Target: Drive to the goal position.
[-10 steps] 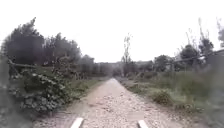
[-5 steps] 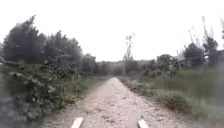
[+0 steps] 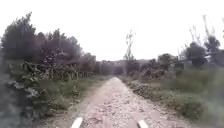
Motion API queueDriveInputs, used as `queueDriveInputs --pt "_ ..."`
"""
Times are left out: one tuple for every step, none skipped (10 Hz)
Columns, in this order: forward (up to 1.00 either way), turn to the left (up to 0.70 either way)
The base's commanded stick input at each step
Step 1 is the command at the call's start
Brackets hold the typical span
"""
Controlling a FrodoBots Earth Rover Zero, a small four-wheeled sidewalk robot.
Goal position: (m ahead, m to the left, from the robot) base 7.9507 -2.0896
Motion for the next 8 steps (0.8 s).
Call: queueDriveInputs --pt "0.70 0.00" --pt "0.70 0.00" --pt "0.70 0.00" --pt "0.70 0.00" --pt "0.70 0.00" --pt "0.70 0.00" --pt "0.70 -0.08" --pt "0.70 -0.28"
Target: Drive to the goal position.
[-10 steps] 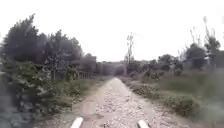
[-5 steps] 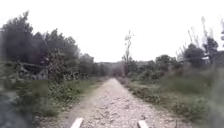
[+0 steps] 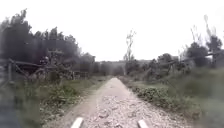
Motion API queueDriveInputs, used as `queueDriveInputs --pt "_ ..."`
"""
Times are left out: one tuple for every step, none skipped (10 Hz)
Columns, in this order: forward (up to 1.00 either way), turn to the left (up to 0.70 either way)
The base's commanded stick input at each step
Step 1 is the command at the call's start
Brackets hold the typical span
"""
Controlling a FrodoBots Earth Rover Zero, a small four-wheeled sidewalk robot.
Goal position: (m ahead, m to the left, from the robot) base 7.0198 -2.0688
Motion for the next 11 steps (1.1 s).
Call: queueDriveInputs --pt "0.70 -0.12" --pt "0.70 0.00" --pt "0.70 0.00" --pt "0.70 0.00" --pt "0.70 0.00" --pt "0.70 0.00" --pt "0.70 0.00" --pt "0.70 0.00" --pt "0.70 0.00" --pt "0.70 0.00" --pt "0.70 0.00"
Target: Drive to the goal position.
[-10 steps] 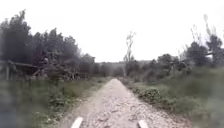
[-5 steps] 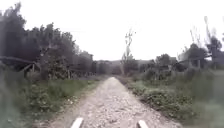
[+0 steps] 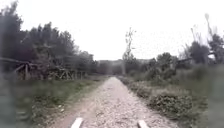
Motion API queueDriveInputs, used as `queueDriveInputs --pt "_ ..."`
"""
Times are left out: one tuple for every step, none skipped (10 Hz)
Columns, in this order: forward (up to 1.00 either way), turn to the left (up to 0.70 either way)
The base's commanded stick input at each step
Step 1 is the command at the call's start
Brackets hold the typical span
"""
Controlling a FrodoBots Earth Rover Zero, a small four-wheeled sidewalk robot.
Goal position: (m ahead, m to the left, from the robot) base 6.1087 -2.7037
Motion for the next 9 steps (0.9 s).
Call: queueDriveInputs --pt "0.70 -0.10" --pt "0.70 -0.05" --pt "0.70 0.00" --pt "0.70 0.00" --pt "0.70 -0.13" --pt "0.70 -0.24" --pt "0.70 0.00" --pt "0.70 0.00" --pt "0.70 0.00"
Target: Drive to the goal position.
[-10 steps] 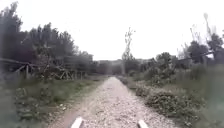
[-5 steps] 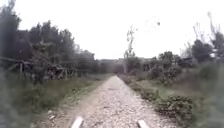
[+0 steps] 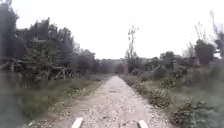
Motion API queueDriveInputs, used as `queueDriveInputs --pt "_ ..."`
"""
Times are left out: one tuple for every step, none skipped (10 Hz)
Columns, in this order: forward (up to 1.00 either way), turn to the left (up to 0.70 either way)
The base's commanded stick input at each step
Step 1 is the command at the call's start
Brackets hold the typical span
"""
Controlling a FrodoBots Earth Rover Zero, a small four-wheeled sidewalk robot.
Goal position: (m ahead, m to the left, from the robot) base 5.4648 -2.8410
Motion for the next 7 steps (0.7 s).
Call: queueDriveInputs --pt "0.70 0.00" --pt "0.70 0.00" --pt "0.70 0.00" --pt "0.70 0.00" --pt "0.70 0.00" --pt "0.70 0.00" --pt "0.70 -0.01"
